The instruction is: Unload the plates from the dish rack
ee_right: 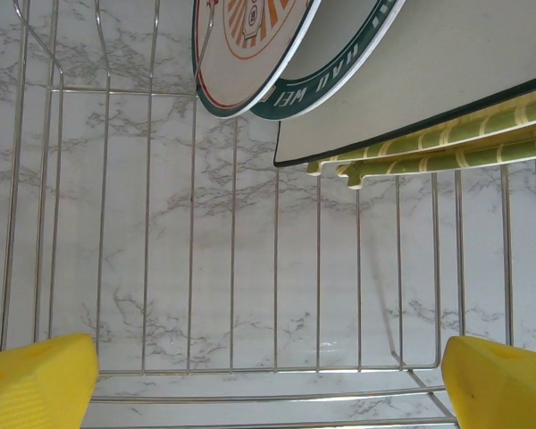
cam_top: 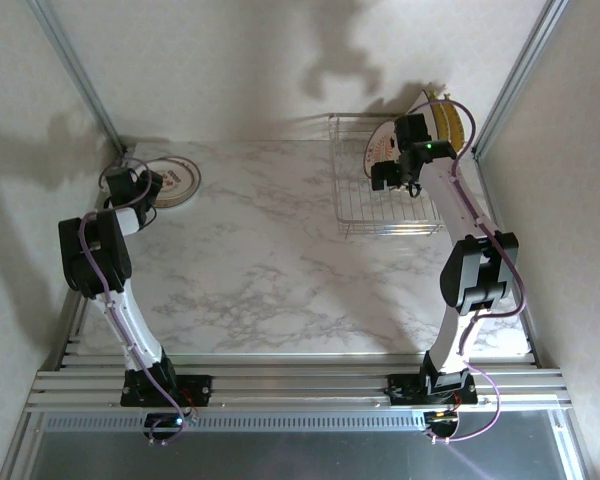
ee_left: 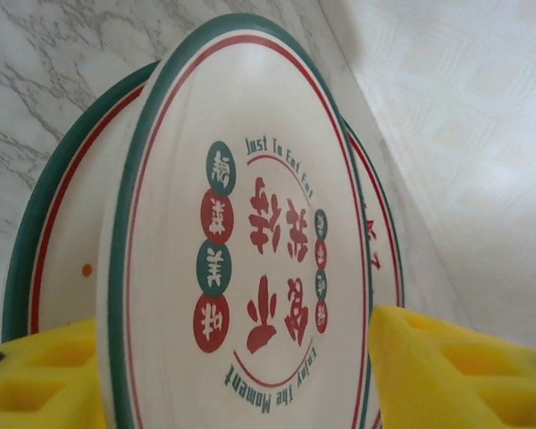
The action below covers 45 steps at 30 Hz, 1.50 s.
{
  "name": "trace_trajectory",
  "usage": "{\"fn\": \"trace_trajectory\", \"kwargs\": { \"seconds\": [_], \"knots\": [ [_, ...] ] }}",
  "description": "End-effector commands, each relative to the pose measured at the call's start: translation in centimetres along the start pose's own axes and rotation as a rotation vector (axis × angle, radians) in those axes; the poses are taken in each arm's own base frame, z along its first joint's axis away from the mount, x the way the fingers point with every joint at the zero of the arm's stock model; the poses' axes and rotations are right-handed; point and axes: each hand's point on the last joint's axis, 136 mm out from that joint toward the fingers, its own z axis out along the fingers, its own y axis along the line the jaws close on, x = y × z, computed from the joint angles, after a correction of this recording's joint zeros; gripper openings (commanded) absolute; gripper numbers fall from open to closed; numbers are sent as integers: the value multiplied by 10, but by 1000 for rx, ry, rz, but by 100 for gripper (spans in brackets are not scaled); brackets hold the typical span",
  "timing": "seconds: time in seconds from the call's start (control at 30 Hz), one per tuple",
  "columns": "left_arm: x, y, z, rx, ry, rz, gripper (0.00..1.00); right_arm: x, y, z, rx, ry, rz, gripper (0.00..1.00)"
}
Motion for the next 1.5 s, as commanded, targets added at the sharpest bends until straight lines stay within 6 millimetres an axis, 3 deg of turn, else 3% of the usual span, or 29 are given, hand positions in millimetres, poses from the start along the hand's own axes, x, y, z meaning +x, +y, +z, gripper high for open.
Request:
{"fn": "trace_trajectory", "kwargs": {
  "seconds": [0.0, 0.3, 0.73, 0.8, 0.9, 1.0, 1.1, 1.23, 1.37, 1.47],
  "knots": [
    [4, 19, -13, -157, 22, 118, 68, -2, 0, 0, -13, 2, -6, 99],
    [3, 19, -28, -294, 46, 314, 88, -4, 0, -5, -15, -11, -14, 99],
    [14, 13, -28, -401, 115, 482, 100, -11, -1, -12, -20, -25, -25, 99],
    [13, 9, -37, -426, 118, 519, 100, -13, 0, -13, -23, -23, -25, 99],
    [10, -12, -58, -423, 102, 579, 100, -19, -2, -15, -14, -37, -27, 99],
    [18, -51, -79, -399, 119, 692, 100, -27, 0, -13, -21, -41, -26, 99],
    [36, -87, -95, -374, 147, 809, 100, -38, 1, -8, -23, -60, -14, 99],
    [68, -125, -107, -280, 227, 867, 99, -51, 3, 13, -10, -85, -1, 99],
    [99, -144, -110, -249, 293, 934, 100, -70, 6, 38, -5, -94, -17, 99],
    [114, -143, -109, -265, 332, 958, 100, -85, 4, 53, 5, -109, -18, 99]
  ]
}}
